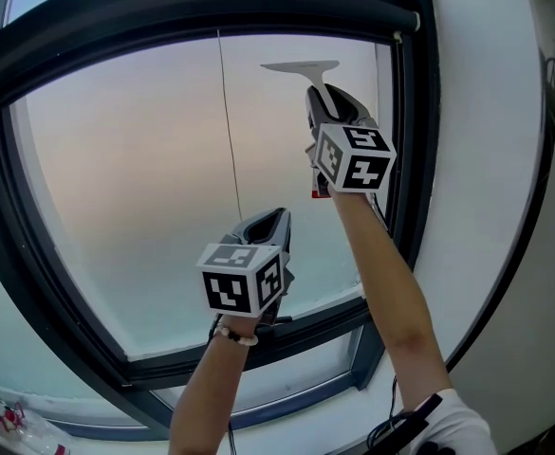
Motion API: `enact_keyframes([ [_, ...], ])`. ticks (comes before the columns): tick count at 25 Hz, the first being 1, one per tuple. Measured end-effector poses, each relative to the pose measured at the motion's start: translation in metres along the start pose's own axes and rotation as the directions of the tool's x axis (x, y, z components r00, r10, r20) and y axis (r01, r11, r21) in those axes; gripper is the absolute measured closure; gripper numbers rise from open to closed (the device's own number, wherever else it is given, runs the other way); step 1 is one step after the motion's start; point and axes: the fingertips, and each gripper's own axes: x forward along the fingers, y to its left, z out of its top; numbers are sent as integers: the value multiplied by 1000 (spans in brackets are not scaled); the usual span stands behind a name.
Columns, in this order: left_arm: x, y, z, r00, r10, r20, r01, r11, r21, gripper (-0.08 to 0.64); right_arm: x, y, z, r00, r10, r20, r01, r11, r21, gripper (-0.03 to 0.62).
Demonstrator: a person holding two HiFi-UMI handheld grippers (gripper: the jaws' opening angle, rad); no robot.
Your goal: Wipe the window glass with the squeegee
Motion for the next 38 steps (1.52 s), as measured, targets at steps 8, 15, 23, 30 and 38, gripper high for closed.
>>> enact_keyframes([
  [8, -9, 2, -26, 1000, -1, -30, 0, 999, -41, 560, -42, 14, -44, 999, 9, -42, -10, 1000, -20, 505],
  [15, -18, 4, -40, 999, 6, -45, -8, 999, -53, 560, -75, 23, -82, 997, 5, -82, -7, 1000, -22, 505],
  [23, -27, 3, -64, 997, 5, -76, -11, 997, -76, 560, -110, 28, -119, 992, -3, -130, 2, 1000, -6, 505],
  [30, -35, -2, -86, 995, -3, -100, -6, 996, -93, 560, -147, 37, -163, 983, -8, -182, 13, 1000, 24, 505],
  [38, -38, -8, -117, 991, -10, -133, -6, 992, -124, 560, -194, 45, -213, 972, -4, -237, 9, 1000, 21, 505],
])
